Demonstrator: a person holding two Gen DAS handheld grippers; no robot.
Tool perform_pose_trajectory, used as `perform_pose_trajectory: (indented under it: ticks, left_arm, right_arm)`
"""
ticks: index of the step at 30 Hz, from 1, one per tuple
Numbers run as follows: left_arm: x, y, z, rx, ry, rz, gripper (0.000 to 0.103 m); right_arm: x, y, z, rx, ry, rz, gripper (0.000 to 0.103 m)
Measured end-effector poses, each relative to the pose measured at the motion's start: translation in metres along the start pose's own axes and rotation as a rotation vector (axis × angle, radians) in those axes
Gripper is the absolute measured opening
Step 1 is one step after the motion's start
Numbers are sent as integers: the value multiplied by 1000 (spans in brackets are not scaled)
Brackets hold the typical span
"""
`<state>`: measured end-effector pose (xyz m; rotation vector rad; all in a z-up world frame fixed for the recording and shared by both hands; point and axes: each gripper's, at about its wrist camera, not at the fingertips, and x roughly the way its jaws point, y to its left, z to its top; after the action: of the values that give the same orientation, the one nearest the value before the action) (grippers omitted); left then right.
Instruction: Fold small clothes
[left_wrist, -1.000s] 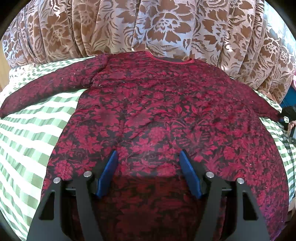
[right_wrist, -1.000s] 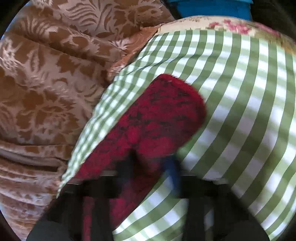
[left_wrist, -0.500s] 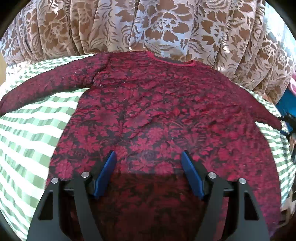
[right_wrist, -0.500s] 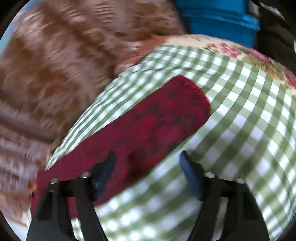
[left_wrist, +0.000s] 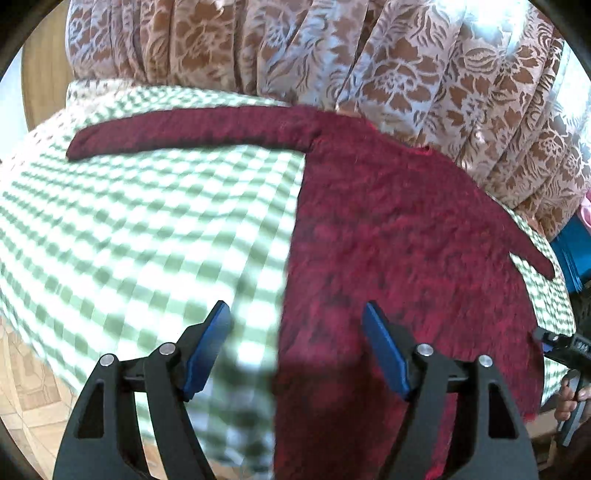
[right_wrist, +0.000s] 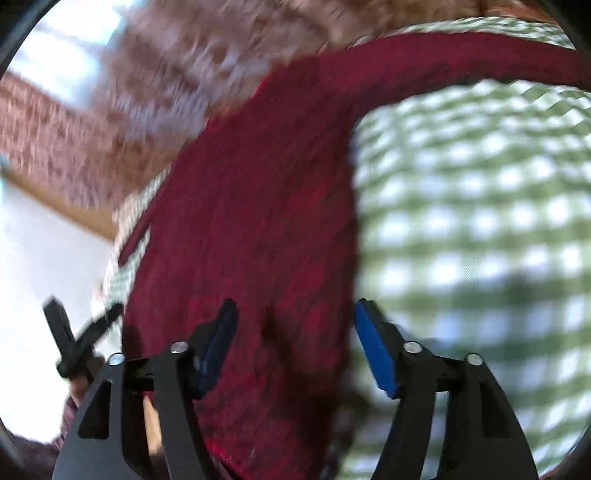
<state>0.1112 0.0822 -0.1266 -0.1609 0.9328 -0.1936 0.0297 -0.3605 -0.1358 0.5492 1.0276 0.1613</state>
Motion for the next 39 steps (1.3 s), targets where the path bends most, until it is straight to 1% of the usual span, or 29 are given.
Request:
perform_pose_trajectory:
  ticks: [1, 2, 3, 4, 5, 6, 7, 8, 11, 13, 14, 15, 16, 17, 18, 20, 21, 22, 23, 25, 28, 30, 31, 32, 34, 36, 37, 39]
  left_arm:
    - [0, 2, -4, 0, 11, -11, 65]
    - [1, 4, -10, 3, 27, -25, 58]
    - [4, 4, -15, 7, 42, -35, 55]
    - [8, 5, -20, 7, 56, -51, 42]
    - [8, 5, -24, 8, 57, -57, 32]
    - [8, 3, -25, 13, 54, -62, 27]
    - [5, 0, -26, 23, 51, -65, 19]
    - [2, -3, -27, 37, 46, -64, 17]
    - [-2, -2, -33, 48, 60, -60, 17]
    - [-3, 3, -38, 45, 69, -57, 18]
    - [-3, 4, -39, 42, 70, -55, 24]
    - [-3, 5, -38, 35, 72, -48, 27]
    - [-3, 5, -37, 27, 73, -40, 37]
    - [-7, 5, -33, 19, 62, -21, 44]
    - [-11, 4, -28, 20, 39, -10, 44]
    - [-24, -2, -17, 28, -20, 0, 47]
    - [-26, -4, -14, 30, -32, -4, 48]
    - [-28, -8, -9, 32, -44, -12, 48]
    - [-27, -15, -4, 37, -53, -28, 48]
    - [-23, -30, 2, 61, -54, -61, 49]
    - [-8, -60, 6, 125, -31, -87, 55]
    - [1, -80, 6, 172, -14, -94, 60]
    - [6, -91, 5, 202, -9, -89, 63]
    - [9, -97, 5, 219, -5, -86, 63]
    - [18, -110, 8, 238, 18, -94, 63]
    - [26, -115, 12, 232, 38, -98, 63]
    - [29, -116, 14, 229, 43, -100, 63]
    - [36, -118, 19, 217, 48, -101, 63]
  right_arm:
    - [5, 7, -11, -22, 22, -18, 52]
    - [8, 10, -19, -32, 40, -30, 48]
    - [9, 13, -24, -41, 48, -40, 40]
    - [9, 15, -32, -53, 49, -57, 33]
    - [9, 16, -37, -57, 46, -66, 30]
    - [8, 17, -40, -61, 43, -78, 24]
    - [6, 19, -40, -72, 38, -91, 20]
    - [3, 21, -40, -88, 31, -104, 19]
    - [-14, 26, -44, -122, 14, -108, 17]
    - [-13, 23, -48, -128, 42, -116, 17]
    - [-10, 23, -50, -130, 58, -119, 17]
    - [-7, 20, -54, -128, 71, -117, 17]
    - [-6, 17, -56, -117, 77, -110, 17]
    - [-5, 14, -55, -102, 82, -85, 17]
    - [-7, 12, -53, -92, 85, -58, 20]
    - [-15, 9, -46, -89, 76, -15, 34]
    - [-21, 5, -41, -87, 57, -14, 53]
    - [-27, 0, -36, -78, 24, -25, 61]
    - [-36, -10, -26, -47, -31, -41, 61]
    - [-50, -44, 0, 71, -125, -53, 61]
    - [-65, -98, 32, 238, -261, -104, 61]
    - [-75, -143, 57, 376, -349, -96, 61]
    - [-81, -158, 67, 426, -384, -100, 60]
    - [-86, -178, 82, 490, -424, -101, 59]
    - [-90, -201, 103, 560, -465, -109, 58]
    - [-89, -221, 123, 616, -491, -134, 58]
    - [-85, -228, 133, 645, -498, -158, 53]
    - [-82, -245, 149, 681, -509, -191, 50]
